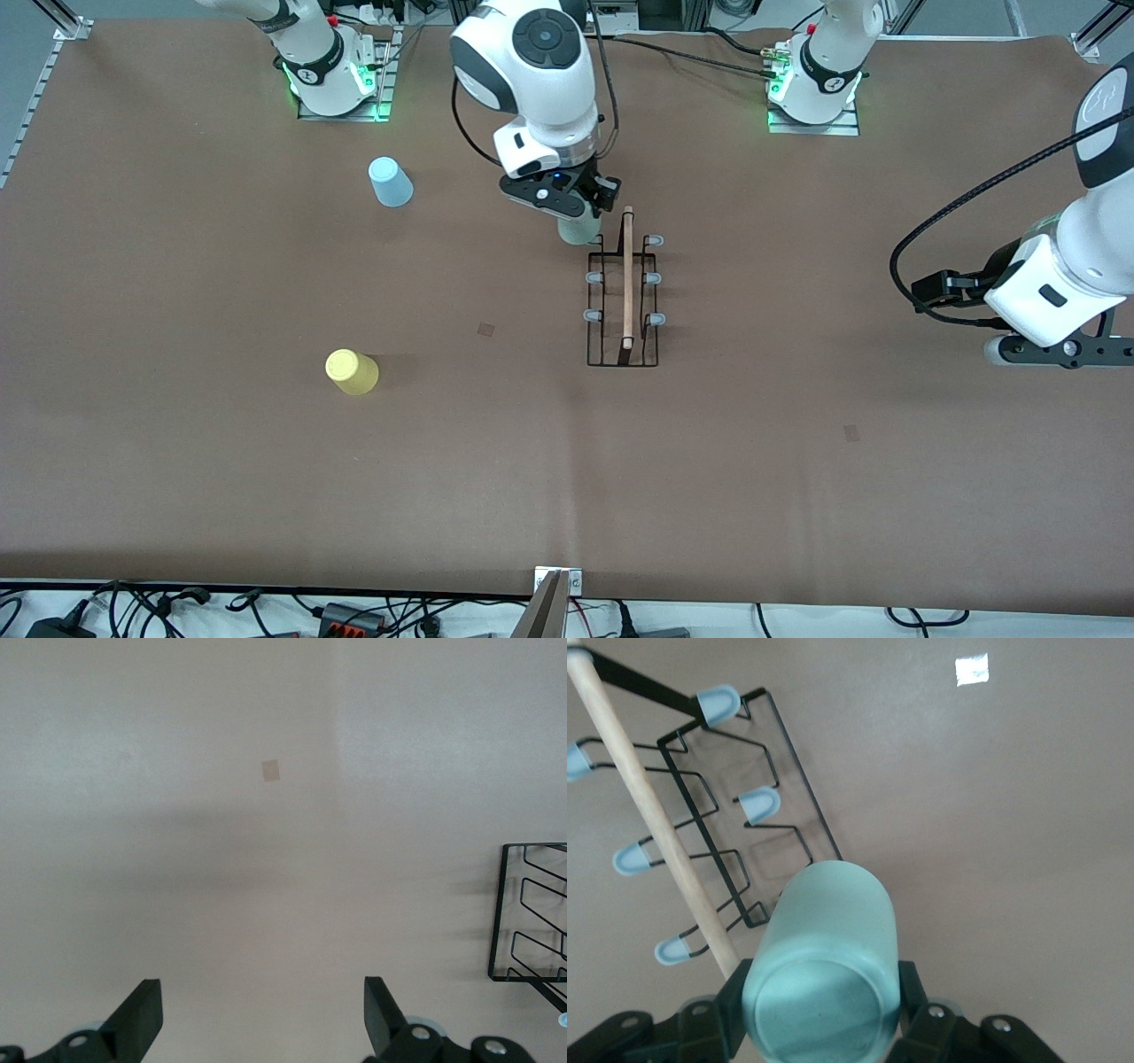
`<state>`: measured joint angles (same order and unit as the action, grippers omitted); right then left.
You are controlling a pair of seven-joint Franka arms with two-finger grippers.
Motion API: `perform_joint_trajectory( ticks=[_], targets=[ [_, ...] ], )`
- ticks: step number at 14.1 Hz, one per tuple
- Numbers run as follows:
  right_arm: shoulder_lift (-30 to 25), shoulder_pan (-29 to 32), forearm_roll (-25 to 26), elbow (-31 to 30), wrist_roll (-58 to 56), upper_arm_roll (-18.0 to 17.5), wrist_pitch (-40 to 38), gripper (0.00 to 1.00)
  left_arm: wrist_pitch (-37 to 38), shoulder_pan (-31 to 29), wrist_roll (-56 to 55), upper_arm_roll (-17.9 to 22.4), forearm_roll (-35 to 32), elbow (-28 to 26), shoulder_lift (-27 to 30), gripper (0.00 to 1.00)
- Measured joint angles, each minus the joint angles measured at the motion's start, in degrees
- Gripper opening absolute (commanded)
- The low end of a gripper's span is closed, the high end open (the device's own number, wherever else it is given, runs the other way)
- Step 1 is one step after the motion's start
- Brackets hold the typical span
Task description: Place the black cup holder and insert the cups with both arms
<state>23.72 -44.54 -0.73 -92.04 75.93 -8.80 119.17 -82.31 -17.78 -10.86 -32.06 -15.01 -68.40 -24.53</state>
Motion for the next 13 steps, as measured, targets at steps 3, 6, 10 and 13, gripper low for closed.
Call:
perform_joint_trajectory(
  ticks=[3, 6, 10, 13],
  targets=[
    [0.81, -0.05, 0.0, 0.03, 0.3, -0.36, 1.23, 0.2, 0.48, -0.02, -0.02, -0.06, 0.0, 0.19, -0.01, 1.0],
    [1.93, -0.08, 0.08, 0.04, 0.3, -0.9, 2.06, 0.21, 1.94, -0.01, -0.01, -0.16, 0.0, 0.51, 0.1, 1.0],
    [3.64, -0.6, 0.22, 0.08, 0.31, -1.46, 4.03, 0.22, -0.95, 2.09, 0.23, 5.6, 3.68, -3.5, 3.68, 1.0],
    [4.37, -0.63, 0.57, 0.13, 0.31, -1.64, 4.19, 0.3, -7.22, 8.83, 1.6, 18.26, 9.17, -14.35, 11.49, 1.0]
  ],
)
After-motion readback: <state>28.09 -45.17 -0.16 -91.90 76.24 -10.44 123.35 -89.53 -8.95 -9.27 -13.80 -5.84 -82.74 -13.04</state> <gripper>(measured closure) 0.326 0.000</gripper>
